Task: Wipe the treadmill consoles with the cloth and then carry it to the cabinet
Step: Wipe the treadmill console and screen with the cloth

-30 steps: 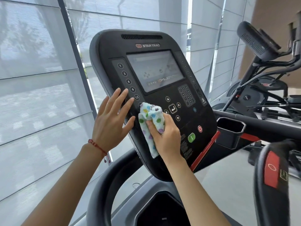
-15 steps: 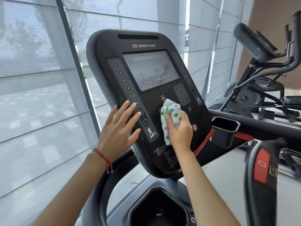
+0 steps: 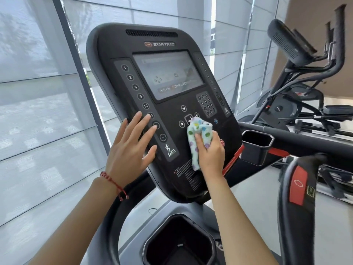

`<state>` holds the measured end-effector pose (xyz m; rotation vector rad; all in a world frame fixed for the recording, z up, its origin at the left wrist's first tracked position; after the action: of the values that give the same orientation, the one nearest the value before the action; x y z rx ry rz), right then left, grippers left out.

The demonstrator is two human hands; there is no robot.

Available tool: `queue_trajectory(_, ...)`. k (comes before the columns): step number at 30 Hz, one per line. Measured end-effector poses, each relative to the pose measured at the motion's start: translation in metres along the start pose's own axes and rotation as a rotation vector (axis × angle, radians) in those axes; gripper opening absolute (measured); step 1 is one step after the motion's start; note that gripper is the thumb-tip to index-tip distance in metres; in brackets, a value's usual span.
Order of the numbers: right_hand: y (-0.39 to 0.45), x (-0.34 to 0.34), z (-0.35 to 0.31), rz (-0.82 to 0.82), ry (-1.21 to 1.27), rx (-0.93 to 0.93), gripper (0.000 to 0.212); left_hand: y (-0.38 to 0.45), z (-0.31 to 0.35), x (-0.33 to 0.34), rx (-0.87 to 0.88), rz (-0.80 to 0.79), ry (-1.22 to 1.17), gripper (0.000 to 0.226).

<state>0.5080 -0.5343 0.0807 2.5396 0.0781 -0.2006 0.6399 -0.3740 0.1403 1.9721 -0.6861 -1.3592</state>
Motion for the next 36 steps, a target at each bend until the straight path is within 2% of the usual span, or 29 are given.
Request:
queue_trajectory(3,0.028,-0.007,0.011,0.017,-0.039,0.136,0.036,0.0,0.001,-0.001,-0.006,-0.031,0.012,0.045)
queue_trajectory(14,0.012,-0.008,0.024,0.147,-0.035,0.243,0.033,0.014,-0.002,-0.004,0.004,-0.045,0.097,0.047)
queue_trajectory(19,0.068,-0.012,0.051,0.212,-0.043,0.372,0.037,0.026,-0.006,-0.002,0.045,-0.034,0.152,0.046)
queue_trajectory(25,0.128,-0.018,0.086,0.209,-0.071,0.425,0.046,0.028,-0.01,0.0,0.091,-0.022,0.182,0.046)
queue_trajectory(31,0.113,-0.011,0.063,0.119,-0.049,0.273,0.042,0.029,-0.008,0.001,0.092,0.029,0.195,0.044)
queue_trajectory(36,0.089,0.014,0.0,-0.062,0.013,-0.06,0.04,0.03,-0.007,0.003,0.077,0.028,0.197,0.043)
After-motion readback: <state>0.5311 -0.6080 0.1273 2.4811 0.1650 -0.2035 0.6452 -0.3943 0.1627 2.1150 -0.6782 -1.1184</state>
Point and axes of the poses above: each hand's wrist, its own y-axis towards the middle knuckle, its own x-axis out of the palm, z = x × y, the point moved 2 cm from there along y, towards the middle knuckle, and after that the axes turned 1 degree about y, right-handed, at the moved point
